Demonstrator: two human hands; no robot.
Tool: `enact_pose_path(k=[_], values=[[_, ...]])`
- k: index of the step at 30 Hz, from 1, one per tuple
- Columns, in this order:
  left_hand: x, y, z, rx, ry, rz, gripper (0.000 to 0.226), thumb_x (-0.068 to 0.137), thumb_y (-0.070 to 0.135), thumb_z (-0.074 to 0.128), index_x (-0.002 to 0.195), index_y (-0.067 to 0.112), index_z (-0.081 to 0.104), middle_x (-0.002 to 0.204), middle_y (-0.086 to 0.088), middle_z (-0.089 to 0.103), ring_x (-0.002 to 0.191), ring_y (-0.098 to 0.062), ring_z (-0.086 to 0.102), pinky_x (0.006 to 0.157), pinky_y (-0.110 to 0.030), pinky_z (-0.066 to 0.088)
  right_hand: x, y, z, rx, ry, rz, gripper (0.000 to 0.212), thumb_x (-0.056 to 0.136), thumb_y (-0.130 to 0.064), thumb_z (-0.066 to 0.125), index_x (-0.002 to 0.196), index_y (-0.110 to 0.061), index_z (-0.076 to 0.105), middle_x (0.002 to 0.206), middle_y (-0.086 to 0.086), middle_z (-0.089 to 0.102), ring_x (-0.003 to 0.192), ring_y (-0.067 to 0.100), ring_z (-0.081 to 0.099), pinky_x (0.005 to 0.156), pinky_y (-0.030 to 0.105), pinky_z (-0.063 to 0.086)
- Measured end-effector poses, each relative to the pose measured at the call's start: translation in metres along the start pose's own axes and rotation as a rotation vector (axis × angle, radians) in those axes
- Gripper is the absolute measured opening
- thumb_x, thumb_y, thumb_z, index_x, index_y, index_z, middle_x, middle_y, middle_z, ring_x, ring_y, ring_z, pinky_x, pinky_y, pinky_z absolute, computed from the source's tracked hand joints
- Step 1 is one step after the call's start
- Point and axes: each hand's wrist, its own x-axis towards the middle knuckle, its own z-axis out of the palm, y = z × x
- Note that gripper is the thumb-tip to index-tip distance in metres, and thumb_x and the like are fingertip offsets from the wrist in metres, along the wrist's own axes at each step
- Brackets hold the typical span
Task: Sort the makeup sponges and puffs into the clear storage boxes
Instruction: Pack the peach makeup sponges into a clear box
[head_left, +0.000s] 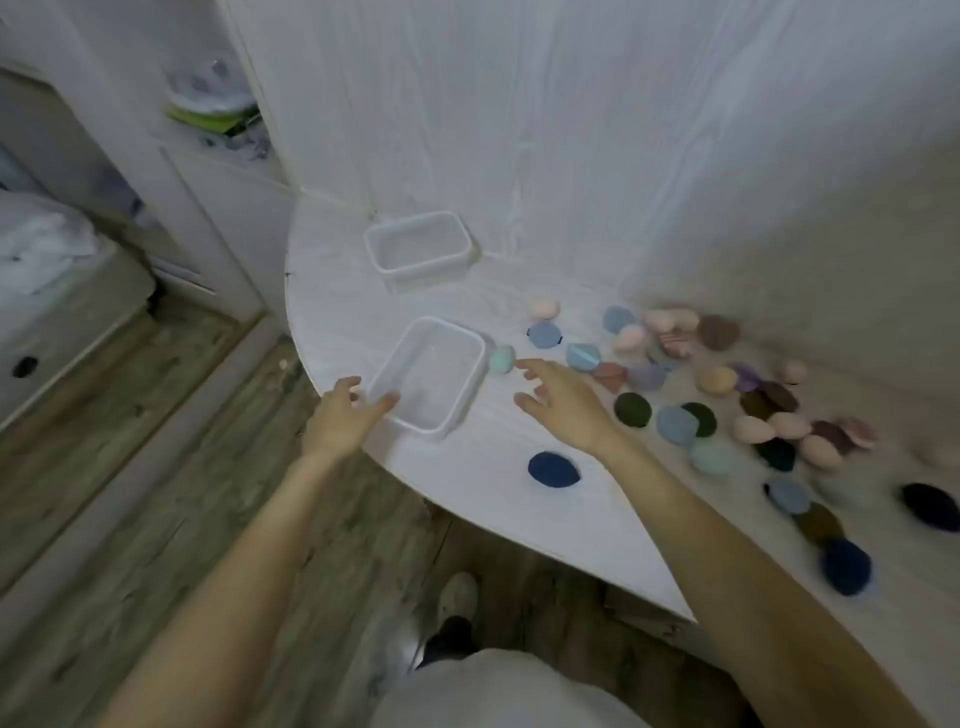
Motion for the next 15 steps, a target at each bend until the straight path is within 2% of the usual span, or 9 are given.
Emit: enact_pose_path(k=[2,4,6,9,12,15], values=[[0.012,0.000,0.000,-0.019,-0.085,-0.089,0.082,0.068,0.074,0.057,0.124,0.017,0.041,0.105,0.001,0.061,0.093,-0.022,0.064,0.085,-0.040,0.050,0.026,-0.016,0.012,0.117,0.011,0.071,0.050,0.093,-0.031,0.054,0.139,-0.022,0.037,0.134,0.002,0.048,0.111,0.018,0.053,0.097,0.034,0.044],[0.019,-0.004,0.005,-0.059,-0.138,-0.095,0.068,0.070,0.069,0.061,0.109,0.017,0.041,0.090,0.001,0.064,0.078,-0.021,0.067,0.076,-0.042,0.055,0.051,-0.028,0.024,0.175,0.007,0.150,0.052,0.094,-0.029,0.053,0.141,-0.016,0.034,0.138,0.005,0.043,0.119,0.020,0.049,0.101,0.034,0.040],[0.030,-0.010,0.007,-0.113,-0.127,-0.061,0.056,0.071,0.062,0.066,0.099,0.019,0.045,0.090,-0.002,0.065,0.075,-0.022,0.067,0.073,-0.044,0.056,0.074,-0.030,0.037,0.187,-0.013,0.205,0.052,0.093,-0.031,0.053,0.140,-0.013,0.036,0.135,0.005,0.044,0.119,0.020,0.047,0.100,0.035,0.039],[0.048,-0.015,0.001,-0.197,-0.094,0.012,0.043,0.076,0.045,0.071,0.100,0.016,0.050,0.096,-0.004,0.064,0.080,-0.024,0.065,0.075,-0.041,0.055,0.089,-0.029,0.050,0.347,-0.034,0.300,0.056,0.092,-0.023,0.057,0.141,-0.014,0.031,0.135,0.008,0.043,0.110,0.021,0.050,0.094,0.042,0.047],[0.060,-0.015,-0.004,-0.277,-0.033,0.074,0.030,0.083,0.028,0.069,0.107,0.013,0.055,0.099,-0.004,0.063,0.086,-0.023,0.062,0.077,-0.031,0.051,0.091,-0.032,0.060,0.666,0.032,0.413,0.061,0.087,-0.006,0.063,0.138,-0.015,0.031,0.117,0.013,0.045,0.099,0.022,0.051,0.085,0.038,0.053],[0.068,-0.015,-0.008,-0.322,0.012,0.125,0.031,0.087,0.023,0.064,0.116,0.016,0.059,0.108,0.001,0.062,0.090,-0.018,0.059,0.079,-0.027,0.047,0.090,-0.030,0.068,0.664,0.012,0.444,0.064,0.083,-0.009,0.068,0.135,-0.013,0.030,0.086,0.007,0.049,0.080,0.017,0.053,0.087,0.044,0.052]])
